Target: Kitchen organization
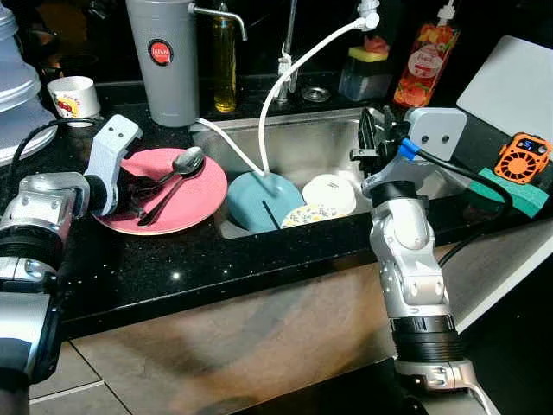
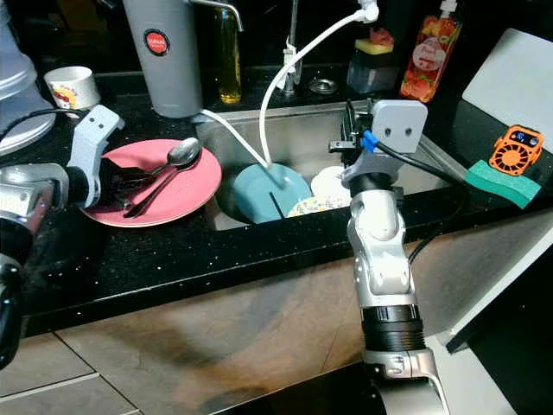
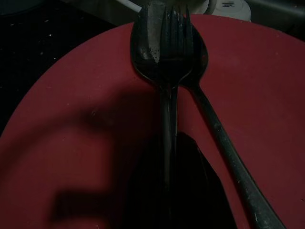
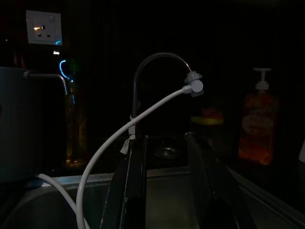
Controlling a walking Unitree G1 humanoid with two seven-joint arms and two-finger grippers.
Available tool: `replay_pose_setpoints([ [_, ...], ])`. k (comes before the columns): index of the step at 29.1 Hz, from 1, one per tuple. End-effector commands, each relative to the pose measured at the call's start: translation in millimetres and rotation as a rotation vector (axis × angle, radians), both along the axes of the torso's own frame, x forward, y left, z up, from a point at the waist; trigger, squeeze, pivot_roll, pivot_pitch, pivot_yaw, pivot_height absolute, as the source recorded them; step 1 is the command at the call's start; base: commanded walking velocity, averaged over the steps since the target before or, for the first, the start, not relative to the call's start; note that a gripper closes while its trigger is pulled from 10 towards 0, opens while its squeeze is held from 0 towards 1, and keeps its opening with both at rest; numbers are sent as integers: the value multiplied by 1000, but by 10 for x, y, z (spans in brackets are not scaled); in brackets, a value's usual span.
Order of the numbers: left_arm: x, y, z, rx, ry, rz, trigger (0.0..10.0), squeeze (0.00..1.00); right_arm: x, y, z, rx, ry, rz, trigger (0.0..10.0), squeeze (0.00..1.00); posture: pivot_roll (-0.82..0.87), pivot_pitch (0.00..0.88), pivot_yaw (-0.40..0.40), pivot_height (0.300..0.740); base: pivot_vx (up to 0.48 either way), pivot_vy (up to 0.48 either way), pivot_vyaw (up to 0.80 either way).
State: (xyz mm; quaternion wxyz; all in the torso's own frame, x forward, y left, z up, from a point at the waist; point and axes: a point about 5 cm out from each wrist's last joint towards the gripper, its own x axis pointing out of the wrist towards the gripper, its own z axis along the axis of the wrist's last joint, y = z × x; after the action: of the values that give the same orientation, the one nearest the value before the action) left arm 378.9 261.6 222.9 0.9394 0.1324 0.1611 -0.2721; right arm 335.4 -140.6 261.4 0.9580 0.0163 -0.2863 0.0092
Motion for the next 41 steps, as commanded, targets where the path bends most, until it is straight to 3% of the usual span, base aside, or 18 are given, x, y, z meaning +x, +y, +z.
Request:
replay_pose_setpoints([
  [1,9,-24,-51,-28,22,6,0,0,-8,-21,2,2,-3,-4,10000,0,168,10,-28,740,0,0,0],
  [3,45,-55,132,-115,-66,6,0,0,-7,-27,3,3,-3,-6,10000,0,167,11,-26,740,0,0,0],
  [4,59,-80,332,-205,-154,-9,2510,0,-6,-25,4,7,-2,-5,10000,0,167,11,-26,740,0,0,0],
  [6,56,-86,395,-233,-177,-19,2510,0,-5,-23,4,9,-2,-5,10000,0,167,11,-26,740,0,0,0],
  [7,45,-97,515,-282,-224,-35,10000,0,-8,-21,3,9,-2,-4,10000,0,162,13,-26,740,0,0,0],
  [9,7,-116,705,-361,-294,-70,10000,0,-12,-19,3,9,-2,-2,10000,0,162,13,-26,740,0,0,0],
  [13,-47,-191,855,-425,-348,-138,10000,0,-10,-22,2,8,-1,0,10000,0,166,16,-35,740,0,0,0],
  [21,172,-741,693,-447,-281,-130,10000,0,17,9,39,14,-11,11,10000,0,168,10,-36,740,0,0,0],
  [24,344,-1351,544,-383,-200,-55,10000,0,7,6,35,15,-12,5,10000,0,158,9,-29,740,0,0,0],
  [25,344,-1351,544,-383,-200,-55,10000,0,7,6,35,15,-12,5,10000,0,158,9,-29,740,0,0,0],
  [27,365,-1668,466,-237,-197,-59,10000,0,-10,-16,25,13,-11,-3,10000,0,147,3,-16,740,0,0,0],
  [30,370,-1771,424,-174,-194,-52,10000,0,-14,-29,19,12,-10,-8,10000,0,147,3,-16,740,0,0,0],
  [32,337,-2054,302,-85,-156,-100,10000,0,-13,-40,14,13,-9,-16,10000,0,140,0,-9,740,0,0,0],
  [34,337,-2054,302,-85,-156,-100,10000,0,-13,-40,14,13,-9,-16,10000,0,140,0,-9,740,0,0,0],
  [36,285,-2214,72,65,-127,-145,10000,0,-17,-15,27,15,-16,-11,10000,0,131,0,-1,740,0,0,0],
  [39,283,-2213,38,90,-129,-140,10000,0,-18,-14,28,15,-17,-11,10000,0,131,0,-1,740,0,0,0],
  [40,284,-2206,8,101,-127,-131,10000,557,-17,-11,28,14,-16,-11,10000,0,129,0,-4,740,0,0,0],
  [41,289,-2195,25,67,-140,-134,10000,1000,-16,-12,26,7,-14,-7,10000,0,129,0,-4,740,0,0,0],
])
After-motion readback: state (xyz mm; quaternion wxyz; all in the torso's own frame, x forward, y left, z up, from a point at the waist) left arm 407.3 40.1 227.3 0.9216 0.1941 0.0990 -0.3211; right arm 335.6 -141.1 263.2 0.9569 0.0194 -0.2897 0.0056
